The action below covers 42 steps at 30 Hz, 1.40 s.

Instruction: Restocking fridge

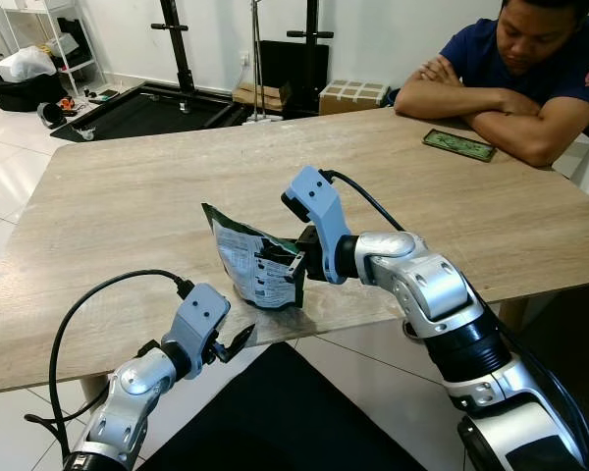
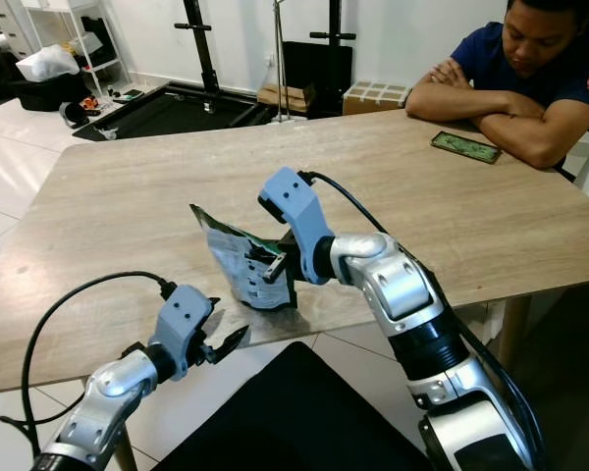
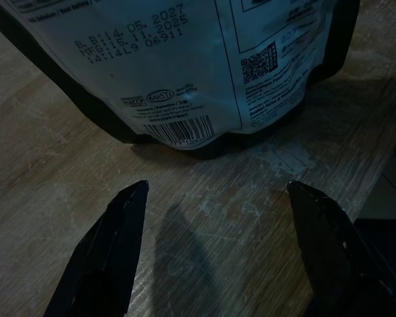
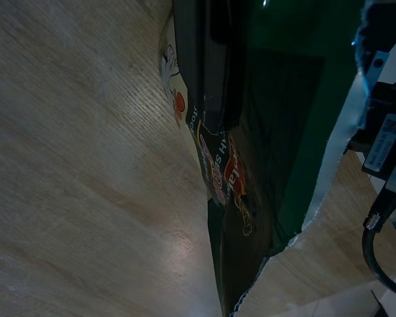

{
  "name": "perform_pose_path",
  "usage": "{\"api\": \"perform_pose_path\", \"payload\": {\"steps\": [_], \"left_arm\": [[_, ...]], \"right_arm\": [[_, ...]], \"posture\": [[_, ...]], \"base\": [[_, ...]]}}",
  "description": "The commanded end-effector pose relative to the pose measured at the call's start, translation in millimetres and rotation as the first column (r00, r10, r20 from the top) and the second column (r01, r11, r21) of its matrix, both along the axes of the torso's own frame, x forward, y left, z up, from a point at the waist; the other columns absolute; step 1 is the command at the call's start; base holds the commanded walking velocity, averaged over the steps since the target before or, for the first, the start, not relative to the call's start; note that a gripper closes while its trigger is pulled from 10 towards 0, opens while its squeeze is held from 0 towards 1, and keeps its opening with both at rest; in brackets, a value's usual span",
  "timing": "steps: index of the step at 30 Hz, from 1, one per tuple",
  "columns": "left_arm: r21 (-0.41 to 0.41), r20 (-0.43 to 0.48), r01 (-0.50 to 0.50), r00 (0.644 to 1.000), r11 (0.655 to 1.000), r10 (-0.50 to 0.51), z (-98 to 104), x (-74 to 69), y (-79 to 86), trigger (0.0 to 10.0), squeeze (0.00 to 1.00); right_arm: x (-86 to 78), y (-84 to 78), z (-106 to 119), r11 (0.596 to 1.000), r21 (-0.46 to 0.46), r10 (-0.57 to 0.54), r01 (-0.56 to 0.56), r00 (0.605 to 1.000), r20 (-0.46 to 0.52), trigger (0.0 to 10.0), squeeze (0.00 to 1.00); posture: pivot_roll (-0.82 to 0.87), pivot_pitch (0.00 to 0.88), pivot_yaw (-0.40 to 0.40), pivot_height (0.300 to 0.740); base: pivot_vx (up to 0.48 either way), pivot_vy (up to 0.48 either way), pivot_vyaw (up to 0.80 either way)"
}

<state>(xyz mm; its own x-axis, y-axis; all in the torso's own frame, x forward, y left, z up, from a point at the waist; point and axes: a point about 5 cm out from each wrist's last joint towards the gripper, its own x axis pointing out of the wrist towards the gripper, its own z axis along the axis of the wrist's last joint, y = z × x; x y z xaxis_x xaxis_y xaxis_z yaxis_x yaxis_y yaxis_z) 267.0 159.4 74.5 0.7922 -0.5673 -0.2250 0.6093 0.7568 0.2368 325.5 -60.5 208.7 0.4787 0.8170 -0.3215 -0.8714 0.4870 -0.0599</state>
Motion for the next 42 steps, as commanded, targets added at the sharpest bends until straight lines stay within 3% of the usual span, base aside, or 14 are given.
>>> {"api": "perform_pose_path", "payload": {"steps": [1, 7, 8, 10, 11, 15, 22, 25, 26, 28, 29, 32, 42], "left_arm": [[0.048, -0.083, 0.003, 0.997, 0.999, 0.001, -17.2, -8.5, 4.4, 10.0, 0.0], [0.049, -0.081, 0.0, 0.997, 0.999, 0.004, -17.2, -8.2, 4.7, 10.0, 0.0], [0.05, -0.078, 0.0, 0.997, 0.999, 0.004, -16.8, -7.5, 4.3, 10.0, 0.0], [0.051, -0.076, 0.0, 0.997, 0.999, 0.004, -16.6, -7.0, 4.0, 10.0, 0.0], [0.05, -0.074, -0.001, 0.997, 0.999, 0.005, -16.4, -6.7, 3.7, 10.0, 0.0], [0.048, -0.073, -0.003, 0.997, 0.999, 0.007, -17.0, -6.8, 3.0, 10.0, 0.0], [0.019, -0.051, -0.03, 0.998, 0.999, 0.031, -11.7, -3.5, 4.7, 10.0, 0.0], [-0.169, -0.032, -0.085, 0.996, 0.982, 0.08, 2.9, -1.5, 6.0, 10.0, 0.0], [-0.169, -0.032, -0.085, 0.996, 0.982, 0.08, 2.9, -1.5, 6.0, 10.0, 0.0], [-0.291, 0.001, -0.041, 0.999, 0.956, 0.043, 18.1, -5.9, 6.3, 10.0, 0.0], [-0.291, 0.001, -0.041, 0.999, 0.956, 0.043, 18.1, -5.9, 6.3, 10.0, 0.0], [-0.371, 0.025, 0.077, 0.997, 0.925, -0.073, 33.1, -16.2, 1.9, 10.0, 0.0], [-0.399, 0.077, 0.236, 0.971, 0.886, -0.224, 56.4, -24.0, -12.8, 10.0, 0.0]], "right_arm": [[0.0, -1.5, -0.6, 0.999, 0.048, 0.0, 0.002, 0.999, -0.035, 0.0, 0.0], [2.7, -3.2, 2.9, 0.984, 0.178, -0.008, 0.016, 0.999, -0.045, 0.0, 0.0], [6.9, -5.5, 8.0, 0.976, 0.214, -0.042, 0.046, 0.999, -0.021, 8.1, 0.0], [9.7, -7.2, 11.5, 0.969, 0.237, -0.068, 0.067, 0.998, -0.005, 8.1, 0.0], [12.6, -10.0, 16.6, 0.958, 0.275, -0.084, 0.081, 0.996, 0.0, 10.0, 0.0], [19.7, -21.2, 30.4, 0.924, 0.367, -0.111, 0.105, 0.994, -0.003, 10.0, 0.0], [27.7, -46.9, 44.8, 0.896, 0.427, -0.138, 0.122, 0.99, 0.006, 10.0, 0.0], [31.7, -64.4, 48.4, 0.882, 0.452, -0.152, 0.134, 0.988, 0.005, 10.0, 0.0], [31.7, -64.4, 48.4, 0.882, 0.452, -0.152, 0.134, 0.988, 0.005, 10.0, 0.0], [36.6, -82.9, 53.4, 0.858, 0.485, -0.196, 0.171, 0.981, 0.002, 10.0, 0.0], [36.6, -82.9, 53.4, 0.858, 0.485, -0.196, 0.171, 0.981, 0.002, 10.0, 0.0], [39.4, -103.8, 58.6, 0.831, 0.523, -0.224, 0.19, 0.975, 0.002, 10.0, 0.0], [32.4, -128.5, 60.9, 0.801, 0.584, -0.161, 0.132, 0.987, -0.002, 10.0, 0.0]], "posture": [[-0.09, 0.028, 0.033, 0.74], [-0.09, 0.029, 0.028, 0.74], [-0.09, 0.031, 0.026, 0.74], [-0.09, 0.031, 0.026, 0.74], [-0.09, 0.031, 0.024, 0.74], [-0.1, 0.028, 0.018, 0.74], [-0.1, 0.033, 0.011, 0.74], [-0.1, 0.036, 0.008, 0.74], [-0.1, 0.036, 0.008, 0.74], [-0.09, 0.039, 0.003, 0.74], [-0.09, 0.039, 0.003, 0.74], [-0.09, 0.044, -0.001, 0.74], [-0.09, 0.045, 0.001, 0.74]], "base": [[0.0, 0.0, 0.0], [0.0, 0.0, 0.0], [0.0, 0.0, 0.0], [0.0, 0.0, 0.0], [0.0, 0.0, 0.0], [0.0, 0.0, 0.0], [0.0, 0.0, 0.0], [0.0, 0.0, 0.0], [0.0, 0.0, 0.0], [0.0, 0.0, 0.0], [0.0, 0.0, 0.0], [0.0, 0.0, 0.0], [0.0, 0.0, 0.0]]}}
